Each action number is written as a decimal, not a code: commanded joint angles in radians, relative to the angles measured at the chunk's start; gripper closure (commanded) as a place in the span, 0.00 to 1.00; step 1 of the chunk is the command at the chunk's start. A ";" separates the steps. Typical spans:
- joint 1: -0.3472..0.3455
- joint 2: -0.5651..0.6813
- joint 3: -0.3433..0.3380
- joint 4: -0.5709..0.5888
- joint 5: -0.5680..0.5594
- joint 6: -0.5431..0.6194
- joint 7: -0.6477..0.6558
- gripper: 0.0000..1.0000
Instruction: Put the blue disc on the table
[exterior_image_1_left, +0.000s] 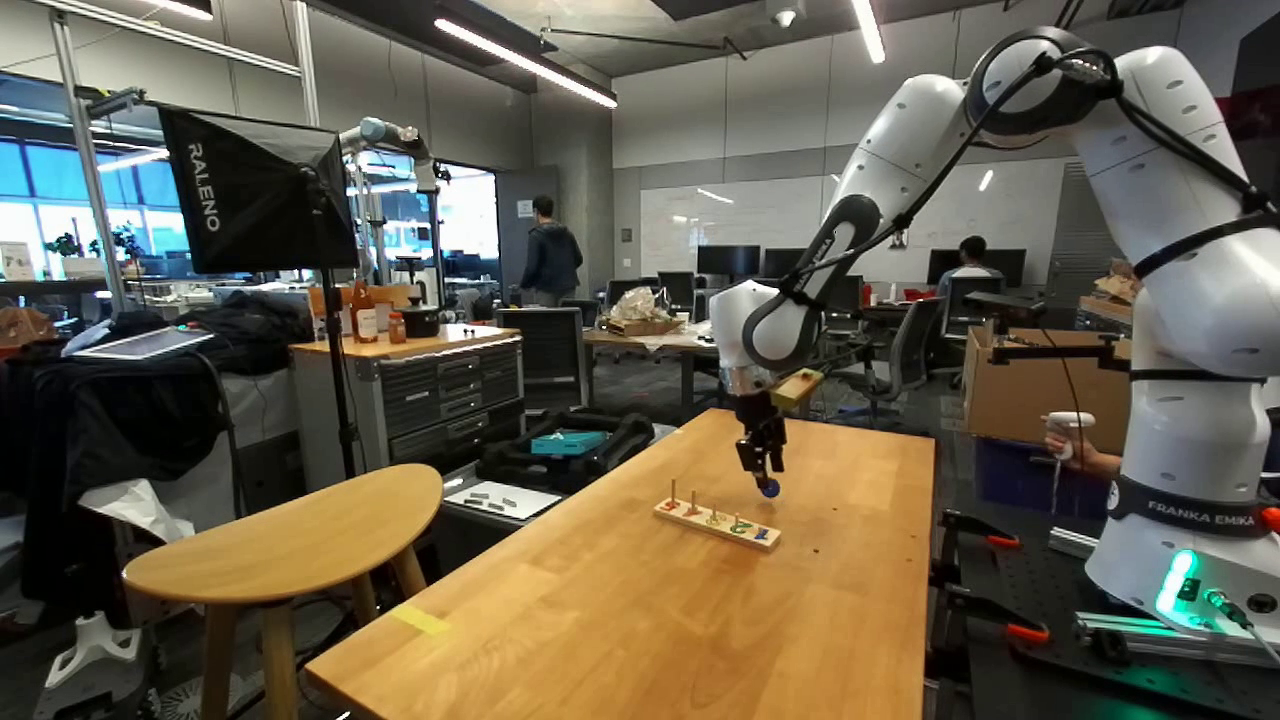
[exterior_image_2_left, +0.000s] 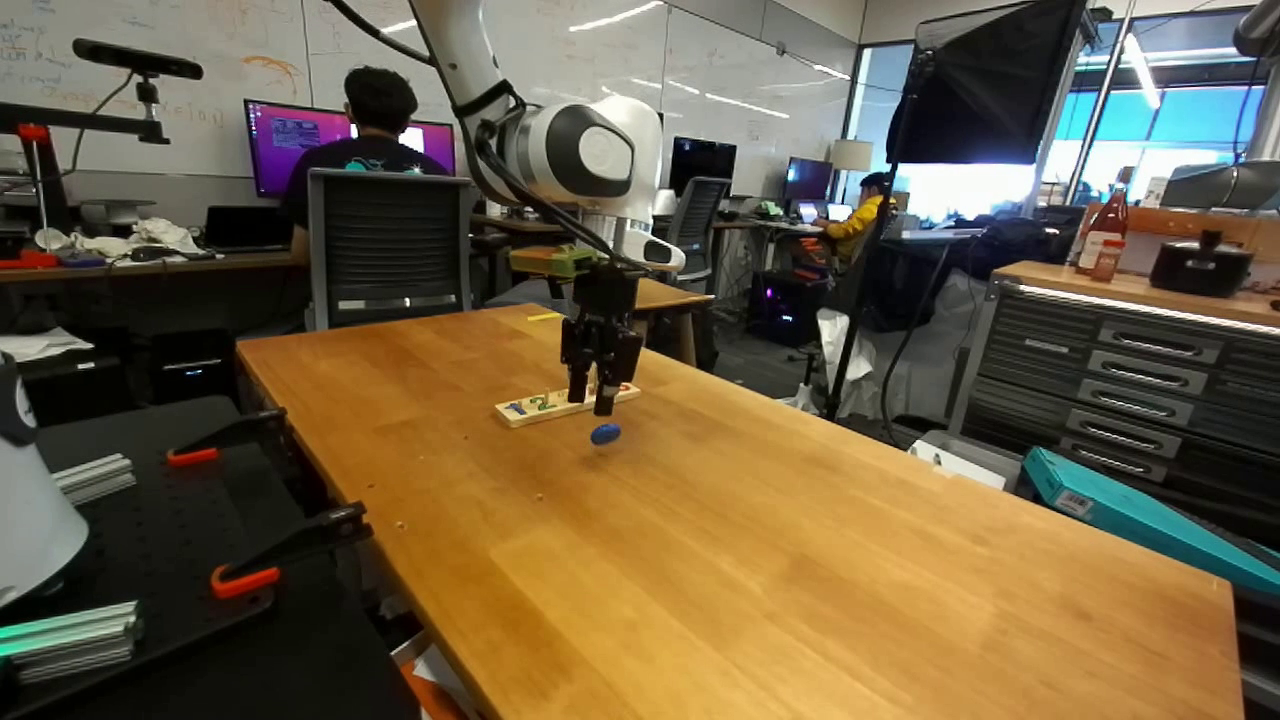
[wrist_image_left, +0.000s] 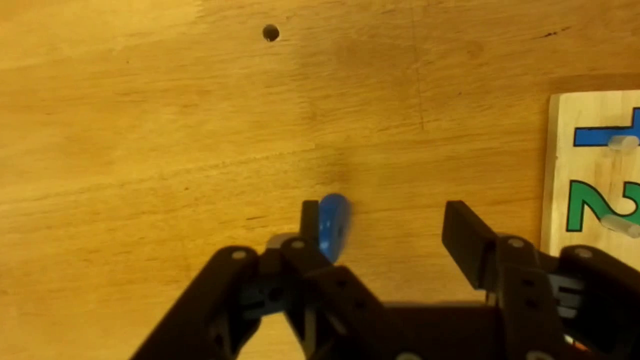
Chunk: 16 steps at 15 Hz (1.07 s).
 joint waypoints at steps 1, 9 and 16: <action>0.005 0.006 0.009 0.037 0.011 -0.032 0.010 0.02; 0.042 -0.167 0.120 0.057 0.066 -0.150 -0.057 0.00; 0.061 -0.333 0.176 0.082 0.087 -0.283 -0.101 0.00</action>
